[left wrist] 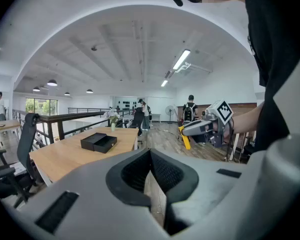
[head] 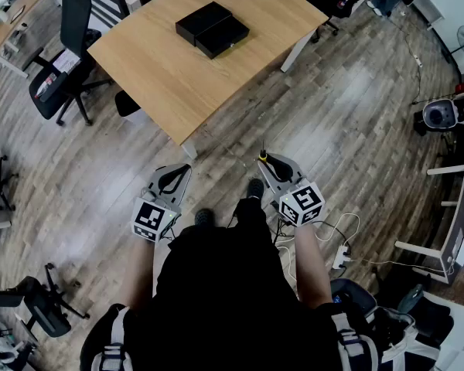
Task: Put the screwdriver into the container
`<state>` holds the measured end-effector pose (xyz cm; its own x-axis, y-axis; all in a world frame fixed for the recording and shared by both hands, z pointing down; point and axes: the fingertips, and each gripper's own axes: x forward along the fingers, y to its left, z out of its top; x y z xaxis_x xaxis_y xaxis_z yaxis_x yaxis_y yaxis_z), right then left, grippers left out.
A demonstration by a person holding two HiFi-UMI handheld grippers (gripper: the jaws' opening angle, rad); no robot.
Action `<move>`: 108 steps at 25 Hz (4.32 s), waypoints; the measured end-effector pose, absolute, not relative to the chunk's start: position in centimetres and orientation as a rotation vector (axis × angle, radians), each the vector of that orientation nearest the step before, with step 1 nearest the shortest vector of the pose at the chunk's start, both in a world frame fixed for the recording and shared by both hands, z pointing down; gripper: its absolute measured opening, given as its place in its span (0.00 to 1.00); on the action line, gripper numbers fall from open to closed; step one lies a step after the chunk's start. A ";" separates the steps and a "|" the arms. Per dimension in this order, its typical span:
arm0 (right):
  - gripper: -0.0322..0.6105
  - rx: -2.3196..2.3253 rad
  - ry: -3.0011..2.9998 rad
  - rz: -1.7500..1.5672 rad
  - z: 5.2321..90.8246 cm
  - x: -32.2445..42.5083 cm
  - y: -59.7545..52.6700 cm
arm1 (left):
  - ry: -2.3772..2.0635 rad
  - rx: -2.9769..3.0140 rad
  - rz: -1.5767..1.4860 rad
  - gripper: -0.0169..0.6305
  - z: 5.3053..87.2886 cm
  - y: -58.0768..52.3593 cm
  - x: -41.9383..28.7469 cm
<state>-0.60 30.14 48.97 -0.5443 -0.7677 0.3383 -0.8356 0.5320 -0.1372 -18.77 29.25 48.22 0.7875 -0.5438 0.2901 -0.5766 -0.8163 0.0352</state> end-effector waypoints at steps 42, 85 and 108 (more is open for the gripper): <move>0.18 1.056 -2.585 0.341 50.8 3.5 24.4 | -0.994 2.864 0.414 0.06 44.6 24.3 -9.3; 0.18 0.760 -2.722 0.329 52.3 14.3 16.8 | -1.352 2.722 0.547 0.06 44.2 20.9 1.7; 0.18 0.891 -2.626 0.348 53.4 17.3 13.5 | -1.209 2.784 0.468 0.06 45.2 14.8 4.6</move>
